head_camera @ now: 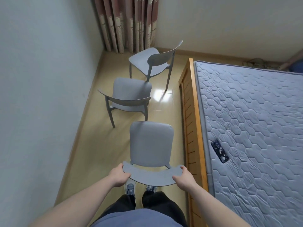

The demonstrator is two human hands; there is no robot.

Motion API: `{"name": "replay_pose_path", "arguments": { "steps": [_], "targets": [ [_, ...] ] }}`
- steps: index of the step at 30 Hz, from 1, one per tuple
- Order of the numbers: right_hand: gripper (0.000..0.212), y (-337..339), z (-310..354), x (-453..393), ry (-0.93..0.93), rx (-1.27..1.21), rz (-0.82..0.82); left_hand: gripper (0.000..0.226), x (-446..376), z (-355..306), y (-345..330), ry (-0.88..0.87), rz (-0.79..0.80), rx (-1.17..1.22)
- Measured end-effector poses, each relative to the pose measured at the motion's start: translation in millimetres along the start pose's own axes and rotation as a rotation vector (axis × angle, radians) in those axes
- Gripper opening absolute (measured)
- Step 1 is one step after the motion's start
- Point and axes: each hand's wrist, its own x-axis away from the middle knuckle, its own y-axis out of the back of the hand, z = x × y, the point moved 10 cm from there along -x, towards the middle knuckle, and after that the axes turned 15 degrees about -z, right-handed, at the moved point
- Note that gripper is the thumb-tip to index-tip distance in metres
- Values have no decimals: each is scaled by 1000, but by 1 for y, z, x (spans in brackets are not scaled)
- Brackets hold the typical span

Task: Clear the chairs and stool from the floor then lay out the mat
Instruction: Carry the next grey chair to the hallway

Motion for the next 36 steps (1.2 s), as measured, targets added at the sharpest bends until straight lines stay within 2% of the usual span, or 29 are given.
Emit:
{"name": "replay_pose_path", "arguments": {
  "steps": [3,10,15,17,20,22,24,28,32,36],
  "targets": [
    [77,-4,0,-16,-7,32,39,70,-6,1,-6,51,-7,14],
    [87,-10,-22,-44,-58,106,93,47,-11,-12,-14,126,-31,48],
    [86,-14,-35,-51,-123,56,166,62,-18,2,-33,451,-45,477],
    [86,-19,-39,-54,-157,12,197,66,-18,2,-38,523,-68,579],
    [71,-28,-48,-57,-297,-124,260,66,-23,5,-46,560,-95,638],
    [49,-34,-52,-52,-433,-270,322,56,-21,8,-51,594,-90,661],
    [39,-37,-55,-51,-508,-359,348,45,-21,10,-52,608,-88,658],
    [44,-38,-59,-51,-584,-482,343,30,-18,5,-45,610,-80,655],
    [52,-26,-55,-50,-600,-580,296,29,-17,-5,-34,564,-109,658],
    [48,-3,-46,-54,-580,-625,258,32,-19,-25,-20,512,-94,715]
  ]
}}
